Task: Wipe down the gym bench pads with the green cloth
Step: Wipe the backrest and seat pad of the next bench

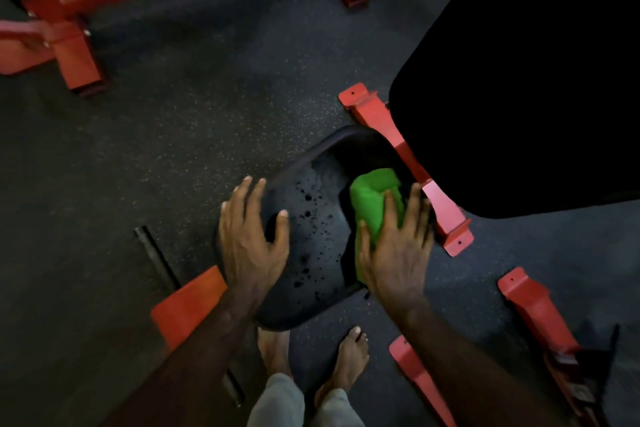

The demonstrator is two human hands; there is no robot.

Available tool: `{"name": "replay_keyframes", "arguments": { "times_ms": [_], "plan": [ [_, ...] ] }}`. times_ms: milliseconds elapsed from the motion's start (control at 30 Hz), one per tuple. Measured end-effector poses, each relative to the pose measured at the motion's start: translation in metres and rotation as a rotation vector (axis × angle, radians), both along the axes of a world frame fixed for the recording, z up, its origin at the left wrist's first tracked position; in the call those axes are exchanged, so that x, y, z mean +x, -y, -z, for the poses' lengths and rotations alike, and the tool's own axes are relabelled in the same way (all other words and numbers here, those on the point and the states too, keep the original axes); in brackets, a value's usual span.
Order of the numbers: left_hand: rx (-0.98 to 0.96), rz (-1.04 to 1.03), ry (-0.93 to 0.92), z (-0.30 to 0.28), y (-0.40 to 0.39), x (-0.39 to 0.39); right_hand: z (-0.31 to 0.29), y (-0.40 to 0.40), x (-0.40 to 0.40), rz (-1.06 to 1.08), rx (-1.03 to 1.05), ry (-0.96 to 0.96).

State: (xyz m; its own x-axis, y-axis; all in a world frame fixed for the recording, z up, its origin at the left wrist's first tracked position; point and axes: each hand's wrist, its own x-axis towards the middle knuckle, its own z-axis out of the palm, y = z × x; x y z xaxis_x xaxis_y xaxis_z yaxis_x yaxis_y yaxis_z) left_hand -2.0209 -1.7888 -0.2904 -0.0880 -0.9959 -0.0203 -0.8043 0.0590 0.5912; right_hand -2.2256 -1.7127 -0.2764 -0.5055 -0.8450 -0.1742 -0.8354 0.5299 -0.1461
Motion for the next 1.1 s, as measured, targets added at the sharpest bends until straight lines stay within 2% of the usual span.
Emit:
{"name": "replay_keyframes", "arguments": {
  "times_ms": [67,200,267,333,400,433,467,533,600,633,667,700,767,800,833,867,933,1000,1033,1100],
  "plan": [
    [0.060,-0.149,-0.014,0.002,-0.007,0.023,0.000,0.009,0.024,0.027,-0.037,0.012],
    [0.209,-0.295,-0.143,0.016,-0.013,0.036,0.006,-0.002,0.045,-0.473,0.007,0.042],
    [0.219,-0.343,-0.233,0.018,-0.018,0.030,0.005,0.008,0.019,-0.564,0.038,0.021],
    [0.189,-0.381,-0.274,0.019,-0.020,0.029,0.002,0.027,0.008,-0.385,-0.013,0.026],
    [0.186,-0.382,-0.286,0.021,-0.020,0.029,0.001,0.036,0.027,-0.128,-0.057,0.060],
    [0.185,-0.374,-0.283,0.021,-0.021,0.031,0.001,0.036,0.047,-0.082,-0.055,0.063],
    [0.178,-0.364,-0.283,0.022,-0.020,0.032,0.002,0.033,0.065,-0.128,-0.054,0.056],
    [0.160,-0.351,-0.287,0.022,-0.020,0.033,0.006,0.024,0.079,-0.403,-0.026,0.036],
    [0.165,-0.353,-0.289,0.024,-0.020,0.033,0.007,0.031,0.054,-0.658,-0.010,0.019],
    [0.171,-0.357,-0.292,0.024,-0.021,0.033,0.009,0.040,0.038,-0.695,-0.003,-0.001],
    [0.173,-0.357,-0.293,0.025,-0.021,0.034,0.010,0.050,0.025,-0.638,-0.013,-0.016],
    [0.174,-0.356,-0.295,0.025,-0.021,0.034,0.009,0.060,0.019,-0.488,-0.041,-0.011],
    [0.172,-0.359,-0.301,0.026,-0.020,0.033,0.007,0.067,0.035,-0.150,-0.087,0.028],
    [0.169,-0.357,-0.305,0.027,-0.020,0.033,0.007,0.066,0.053,-0.076,-0.084,0.038],
    [0.164,-0.354,-0.306,0.027,-0.020,0.033,0.007,0.061,0.070,-0.099,-0.076,0.037],
    [0.155,-0.352,-0.303,0.028,-0.020,0.033,0.008,0.054,0.081,-0.209,-0.070,0.029],
    [0.139,-0.352,-0.300,0.029,-0.021,0.035,0.009,0.043,0.076,-0.572,-0.045,0.027],
    [0.138,-0.356,-0.302,0.029,-0.022,0.035,0.009,0.054,0.042,-0.777,-0.015,0.013],
    [0.136,-0.356,-0.301,0.029,-0.022,0.035,0.010,0.064,0.030,-0.732,-0.024,0.003],
    [0.124,-0.352,-0.297,0.029,-0.021,0.032,0.010,0.074,0.033,-0.379,-0.078,0.033]
  ]
}}
